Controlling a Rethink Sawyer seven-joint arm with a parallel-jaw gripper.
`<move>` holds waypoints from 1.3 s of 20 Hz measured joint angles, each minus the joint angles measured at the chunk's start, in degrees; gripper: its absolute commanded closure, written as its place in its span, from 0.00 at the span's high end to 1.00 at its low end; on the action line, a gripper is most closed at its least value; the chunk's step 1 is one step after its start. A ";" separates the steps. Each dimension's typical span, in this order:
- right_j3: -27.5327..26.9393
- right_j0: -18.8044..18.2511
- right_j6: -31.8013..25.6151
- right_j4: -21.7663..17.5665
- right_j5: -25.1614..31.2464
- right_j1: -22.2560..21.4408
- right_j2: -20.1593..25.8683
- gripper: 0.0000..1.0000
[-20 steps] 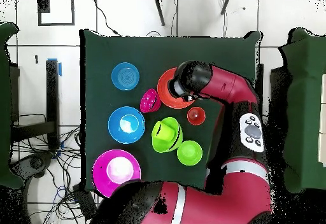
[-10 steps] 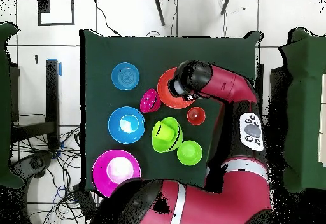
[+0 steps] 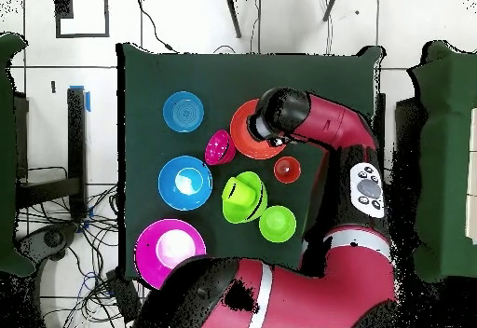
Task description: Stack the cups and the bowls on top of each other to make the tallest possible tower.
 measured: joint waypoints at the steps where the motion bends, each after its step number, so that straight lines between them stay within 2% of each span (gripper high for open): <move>1: 0.01 -0.05 0.00 0.00 0.00 0.01 0.00 1.00; 26: 0.01 -1.08 0.00 0.00 0.00 0.03 -0.01 1.00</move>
